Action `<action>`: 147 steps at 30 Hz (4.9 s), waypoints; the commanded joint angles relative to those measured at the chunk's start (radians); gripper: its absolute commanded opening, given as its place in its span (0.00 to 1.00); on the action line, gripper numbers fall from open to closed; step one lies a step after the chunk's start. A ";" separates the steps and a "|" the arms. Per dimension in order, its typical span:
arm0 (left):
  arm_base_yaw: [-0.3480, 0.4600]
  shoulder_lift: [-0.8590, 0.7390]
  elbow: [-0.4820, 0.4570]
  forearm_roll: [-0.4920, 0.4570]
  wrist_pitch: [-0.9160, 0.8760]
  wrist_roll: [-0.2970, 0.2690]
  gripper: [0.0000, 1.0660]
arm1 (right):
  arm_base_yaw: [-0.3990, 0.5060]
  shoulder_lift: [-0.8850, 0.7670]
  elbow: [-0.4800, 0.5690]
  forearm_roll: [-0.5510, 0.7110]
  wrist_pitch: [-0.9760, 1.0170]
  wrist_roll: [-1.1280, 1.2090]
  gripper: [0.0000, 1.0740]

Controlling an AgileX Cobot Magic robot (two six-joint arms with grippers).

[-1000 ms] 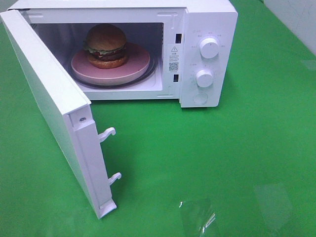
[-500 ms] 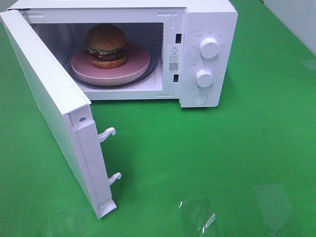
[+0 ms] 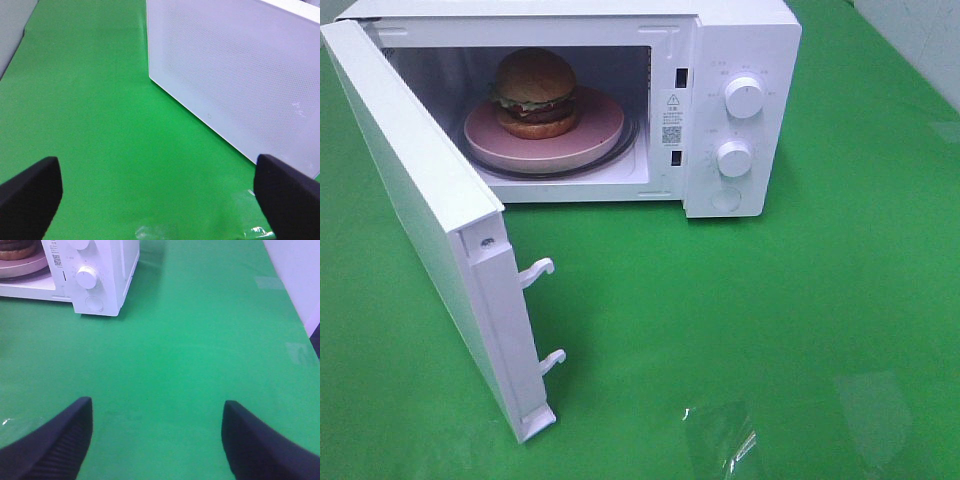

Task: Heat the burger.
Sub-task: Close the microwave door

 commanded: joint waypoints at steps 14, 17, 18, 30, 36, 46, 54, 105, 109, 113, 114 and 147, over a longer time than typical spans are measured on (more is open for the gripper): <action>-0.006 -0.015 -0.001 -0.002 0.002 -0.001 0.90 | -0.004 -0.028 0.001 -0.002 -0.009 0.000 0.64; -0.006 -0.015 -0.001 -0.009 0.001 -0.003 0.90 | -0.004 -0.028 0.001 -0.002 -0.009 0.000 0.64; -0.006 -0.014 -0.001 -0.009 0.001 -0.004 0.90 | -0.004 -0.028 0.001 -0.002 -0.009 0.000 0.63; -0.006 0.018 -0.023 -0.068 -0.015 -0.004 0.90 | -0.004 -0.028 0.001 -0.001 -0.009 0.000 0.63; -0.006 0.100 -0.048 -0.067 -0.106 -0.004 0.80 | -0.004 -0.028 0.001 -0.001 -0.009 0.000 0.63; -0.006 0.338 -0.048 -0.080 -0.342 -0.011 0.23 | -0.004 -0.028 0.001 -0.001 -0.009 0.000 0.63; -0.006 0.499 -0.046 -0.068 -0.505 0.000 0.00 | -0.004 -0.028 0.001 -0.001 -0.009 0.000 0.62; -0.006 1.478 0.113 0.536 -1.793 -0.316 0.00 | -0.004 -0.028 0.001 -0.001 -0.009 0.000 0.62; -0.006 1.519 0.108 0.569 -1.834 -0.329 0.00 | -0.004 -0.028 0.001 -0.001 -0.009 0.000 0.62; -0.035 1.573 0.108 0.570 -1.856 -0.343 0.00 | -0.004 -0.028 0.001 -0.001 -0.009 0.000 0.62; -0.035 1.573 0.108 0.570 -1.856 -0.343 0.00 | -0.004 -0.028 0.001 -0.001 -0.009 0.000 0.62; -0.431 1.820 -0.203 0.372 -1.800 -0.282 0.00 | -0.004 -0.028 0.001 0.000 -0.009 0.000 0.61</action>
